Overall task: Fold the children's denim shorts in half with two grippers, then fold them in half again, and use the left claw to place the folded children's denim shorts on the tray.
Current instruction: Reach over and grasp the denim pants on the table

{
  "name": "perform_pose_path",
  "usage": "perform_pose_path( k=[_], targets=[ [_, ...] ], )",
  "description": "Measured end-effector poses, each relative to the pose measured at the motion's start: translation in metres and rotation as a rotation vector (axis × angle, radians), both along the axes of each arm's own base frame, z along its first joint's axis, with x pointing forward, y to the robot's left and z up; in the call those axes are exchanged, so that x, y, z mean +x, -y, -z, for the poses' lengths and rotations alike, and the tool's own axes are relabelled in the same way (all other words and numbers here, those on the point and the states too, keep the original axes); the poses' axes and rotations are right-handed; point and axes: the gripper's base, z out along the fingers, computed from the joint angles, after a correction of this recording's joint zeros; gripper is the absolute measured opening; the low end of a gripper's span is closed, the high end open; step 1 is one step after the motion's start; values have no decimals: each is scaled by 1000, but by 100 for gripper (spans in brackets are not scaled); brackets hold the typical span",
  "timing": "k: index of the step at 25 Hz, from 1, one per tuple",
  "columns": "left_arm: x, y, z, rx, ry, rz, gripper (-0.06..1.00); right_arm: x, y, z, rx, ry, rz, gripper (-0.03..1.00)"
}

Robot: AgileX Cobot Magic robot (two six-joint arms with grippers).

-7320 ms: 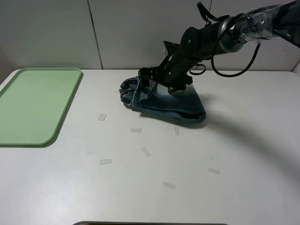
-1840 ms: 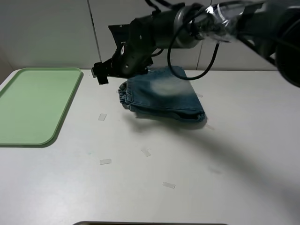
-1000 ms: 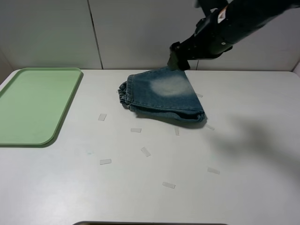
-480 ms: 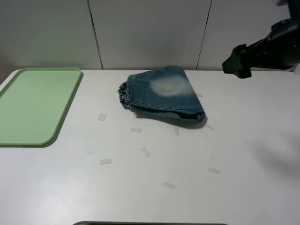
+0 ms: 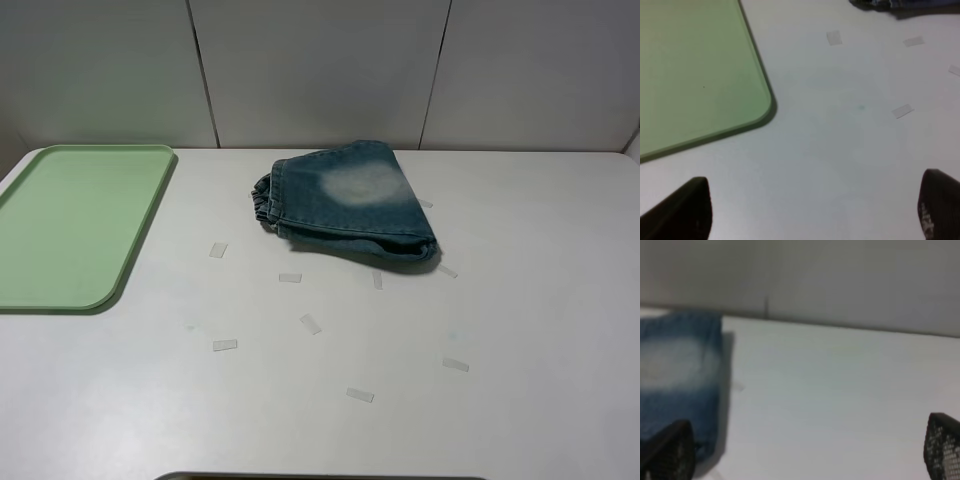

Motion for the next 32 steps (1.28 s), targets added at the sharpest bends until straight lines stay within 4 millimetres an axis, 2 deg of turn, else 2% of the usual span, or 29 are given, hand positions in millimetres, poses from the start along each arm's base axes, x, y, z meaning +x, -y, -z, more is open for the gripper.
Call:
perform_pose_path(
  k=[7,17,27,32],
  targets=[
    [0,0,0,0,0,0,81,-51,5,-13,67,95,55,69],
    [0,0,0,0,0,0,81,-113,9,-3,1,81,67,69],
    [0,0,0,0,0,0,81,-153,7,10,14,107,25,69],
    [0,0,0,0,0,0,81,-156,2,11,64,105,-15,69]
  ],
)
